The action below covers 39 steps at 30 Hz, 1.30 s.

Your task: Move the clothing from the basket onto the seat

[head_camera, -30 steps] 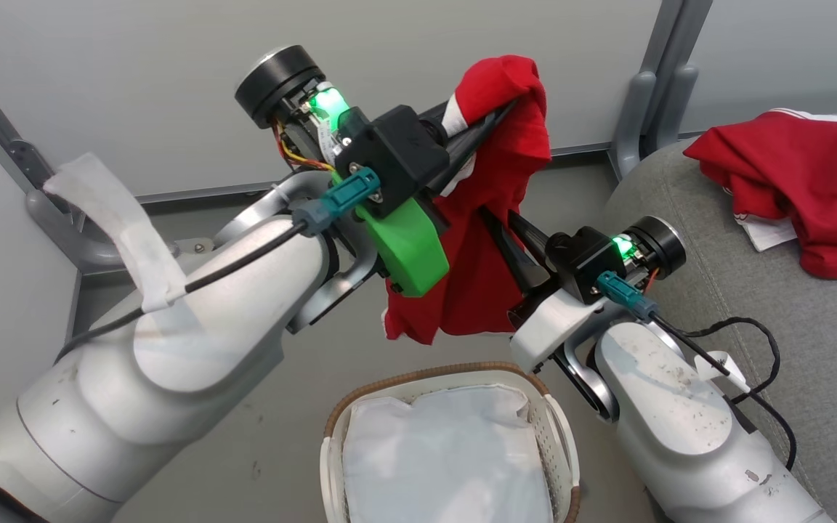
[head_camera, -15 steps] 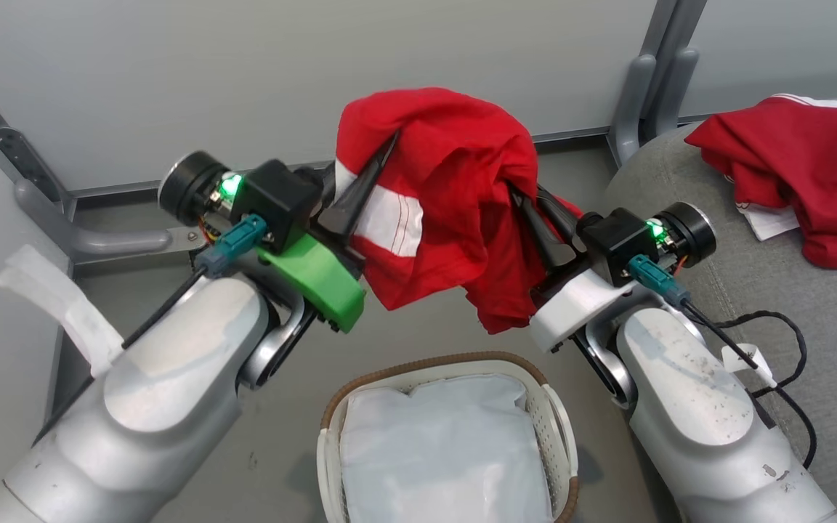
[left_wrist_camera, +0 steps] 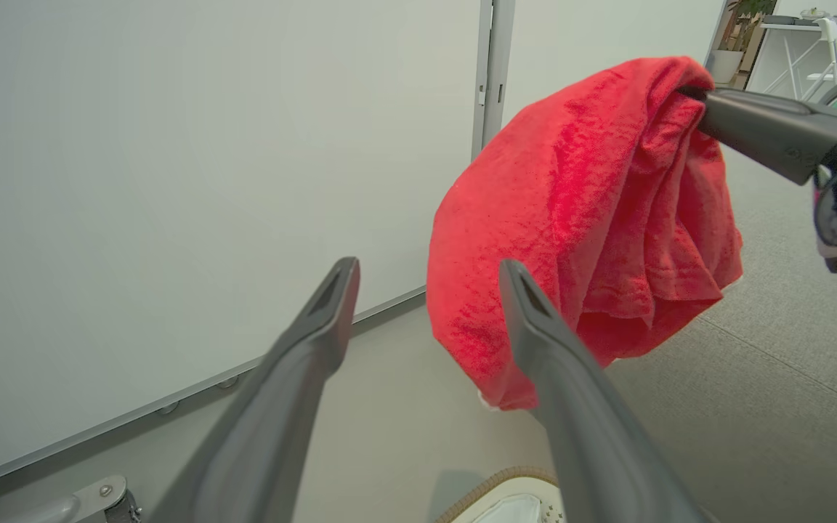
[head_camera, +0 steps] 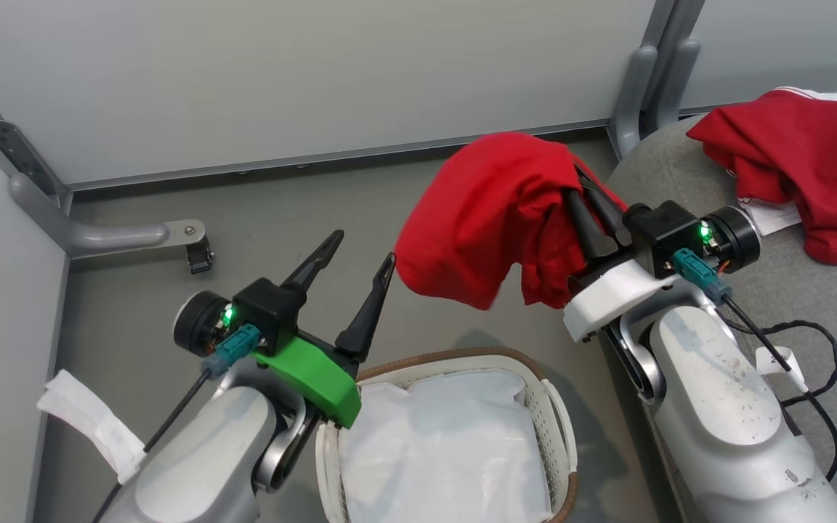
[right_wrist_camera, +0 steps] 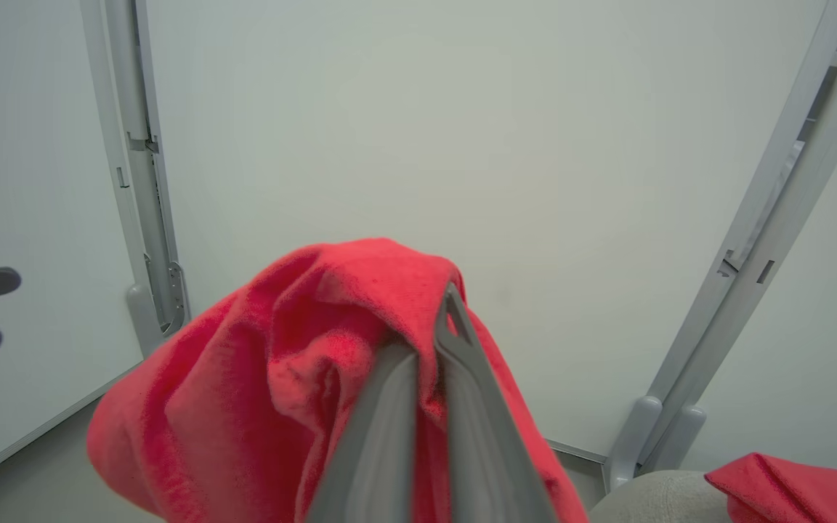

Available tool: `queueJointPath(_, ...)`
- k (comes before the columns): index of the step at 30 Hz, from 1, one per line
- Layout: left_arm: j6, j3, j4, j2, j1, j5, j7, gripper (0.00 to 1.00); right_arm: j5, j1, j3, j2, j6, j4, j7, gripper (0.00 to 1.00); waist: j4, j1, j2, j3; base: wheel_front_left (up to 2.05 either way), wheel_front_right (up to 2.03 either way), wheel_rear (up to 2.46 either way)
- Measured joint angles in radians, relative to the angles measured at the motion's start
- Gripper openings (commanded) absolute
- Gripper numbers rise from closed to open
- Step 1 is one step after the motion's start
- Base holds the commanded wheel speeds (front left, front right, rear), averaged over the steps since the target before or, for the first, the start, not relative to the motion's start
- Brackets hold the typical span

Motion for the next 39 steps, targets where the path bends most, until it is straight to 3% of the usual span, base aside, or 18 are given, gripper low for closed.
queueJointPath(8,-0.035,0.091,0.001,-0.061,0.119,0.068,-0.002,1.00,-0.016,0.029,-0.047,-0.001,0.000,0.000,0.000,0.00,-0.009,0.0000,0.0000,0.006,0.00,0.00,0.00)
queueJointPath(19,-0.077,0.160,0.021,-0.120,0.149,0.154,-0.002,1.00,-0.024,0.029,-0.070,-0.001,0.000,-0.008,0.000,0.00,-0.055,0.0000,0.0000,0.023,0.00,0.00,0.00)
queueJointPath(26,-0.094,0.184,0.027,-0.125,0.153,0.200,-0.002,1.00,-0.045,0.022,-0.101,-0.001,0.000,-0.029,0.000,0.00,-0.148,0.0000,0.0000,0.046,0.00,0.00,0.00)
queueJointPath(39,-0.114,0.175,0.061,-0.123,0.124,0.243,-0.002,1.00,-0.056,0.033,-0.179,-0.002,0.000,-0.051,0.000,0.00,-0.379,0.0000,0.0000,0.113,0.00,0.00,0.00)
